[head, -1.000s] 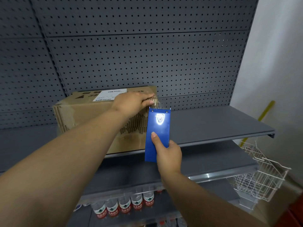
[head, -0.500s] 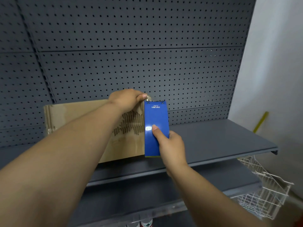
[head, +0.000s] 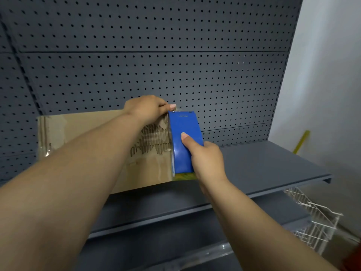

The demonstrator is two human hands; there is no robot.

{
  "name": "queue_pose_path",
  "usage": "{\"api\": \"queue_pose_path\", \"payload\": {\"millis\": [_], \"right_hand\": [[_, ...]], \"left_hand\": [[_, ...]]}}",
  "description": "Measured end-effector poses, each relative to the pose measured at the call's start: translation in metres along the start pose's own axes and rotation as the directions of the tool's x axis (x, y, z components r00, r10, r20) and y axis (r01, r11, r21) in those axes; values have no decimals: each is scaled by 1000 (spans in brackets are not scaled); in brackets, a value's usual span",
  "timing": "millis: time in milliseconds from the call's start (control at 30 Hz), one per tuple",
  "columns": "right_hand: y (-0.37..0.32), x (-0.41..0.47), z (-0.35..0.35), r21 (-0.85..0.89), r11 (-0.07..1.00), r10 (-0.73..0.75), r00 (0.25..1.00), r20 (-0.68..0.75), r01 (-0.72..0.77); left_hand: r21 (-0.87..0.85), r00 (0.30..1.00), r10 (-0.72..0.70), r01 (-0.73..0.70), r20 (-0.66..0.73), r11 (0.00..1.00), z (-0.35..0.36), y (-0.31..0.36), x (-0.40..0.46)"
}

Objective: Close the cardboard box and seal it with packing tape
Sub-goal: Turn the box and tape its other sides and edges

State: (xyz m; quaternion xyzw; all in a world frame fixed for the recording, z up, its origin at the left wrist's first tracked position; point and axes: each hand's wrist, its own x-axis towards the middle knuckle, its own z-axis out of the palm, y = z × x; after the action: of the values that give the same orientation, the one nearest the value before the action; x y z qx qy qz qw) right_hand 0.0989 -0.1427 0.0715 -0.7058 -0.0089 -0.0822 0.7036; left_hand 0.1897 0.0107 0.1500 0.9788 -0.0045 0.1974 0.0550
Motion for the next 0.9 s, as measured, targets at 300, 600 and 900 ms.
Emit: {"api": "queue_pose_path", "payload": {"millis": [300,600,900], "right_hand": [[4,-13,-4,1,1000,-5,1000,19,5],[20,-26,-18,-35,997,65,997,45,-63],[13,-32,-16,-70,990,126,991,50,-123]], "left_hand": [[-5,1000,-1,1,6,1000,1,0,-1],[25,1000,-22,22,-2,999,5,4,2],[78,999,-46,47,-17,996,3,15,-14]]}}
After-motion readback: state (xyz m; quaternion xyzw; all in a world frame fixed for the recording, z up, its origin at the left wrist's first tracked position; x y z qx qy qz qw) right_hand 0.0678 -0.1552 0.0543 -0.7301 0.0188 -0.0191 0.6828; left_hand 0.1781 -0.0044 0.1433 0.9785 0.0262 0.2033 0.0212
